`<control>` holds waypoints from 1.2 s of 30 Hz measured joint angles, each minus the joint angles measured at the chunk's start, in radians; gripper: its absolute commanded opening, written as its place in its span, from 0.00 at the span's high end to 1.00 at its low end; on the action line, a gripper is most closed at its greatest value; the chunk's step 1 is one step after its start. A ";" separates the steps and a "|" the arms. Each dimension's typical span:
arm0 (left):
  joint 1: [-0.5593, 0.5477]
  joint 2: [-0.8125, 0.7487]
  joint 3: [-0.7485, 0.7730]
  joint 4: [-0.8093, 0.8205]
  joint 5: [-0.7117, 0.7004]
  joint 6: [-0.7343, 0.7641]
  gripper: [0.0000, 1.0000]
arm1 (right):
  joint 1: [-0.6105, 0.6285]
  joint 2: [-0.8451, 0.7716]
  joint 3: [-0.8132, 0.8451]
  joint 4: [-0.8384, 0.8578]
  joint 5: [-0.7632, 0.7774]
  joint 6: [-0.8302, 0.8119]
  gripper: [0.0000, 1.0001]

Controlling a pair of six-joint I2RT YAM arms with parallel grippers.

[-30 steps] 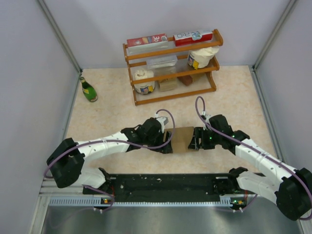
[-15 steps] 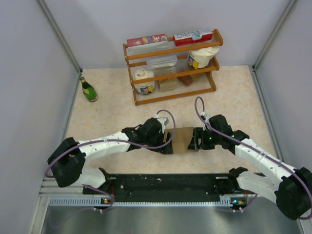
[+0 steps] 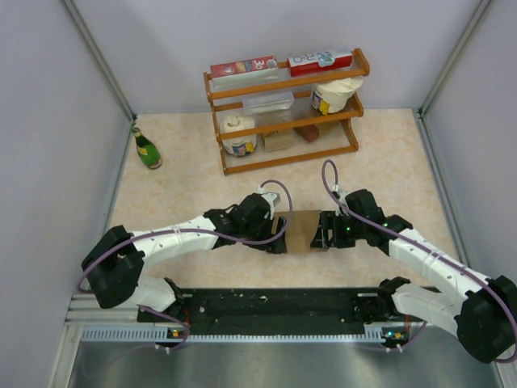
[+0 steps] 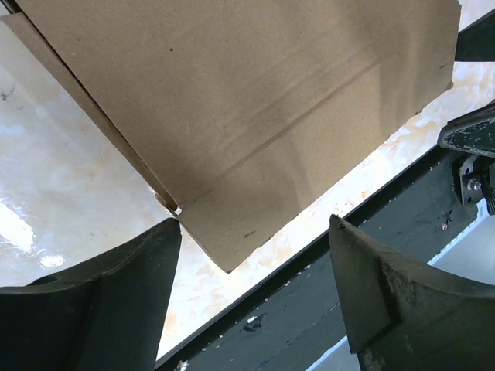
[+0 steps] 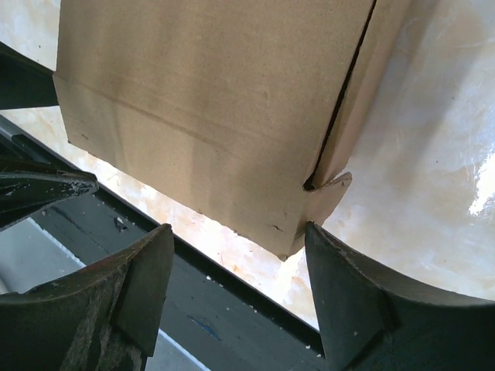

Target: Fold the paper box

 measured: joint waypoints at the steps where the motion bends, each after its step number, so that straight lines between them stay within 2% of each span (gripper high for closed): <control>1: 0.000 0.002 0.000 0.000 0.001 0.000 0.22 | 0.000 0.000 0.000 0.000 0.000 -0.001 0.33; 24: 0.008 0.013 0.000 -0.007 0.007 -0.001 0.58 | 0.000 0.006 0.000 -0.024 0.027 -0.009 0.45; 36: 0.013 0.037 -0.045 0.052 0.016 -0.001 0.61 | 0.000 0.031 -0.001 -0.017 0.043 -0.010 0.48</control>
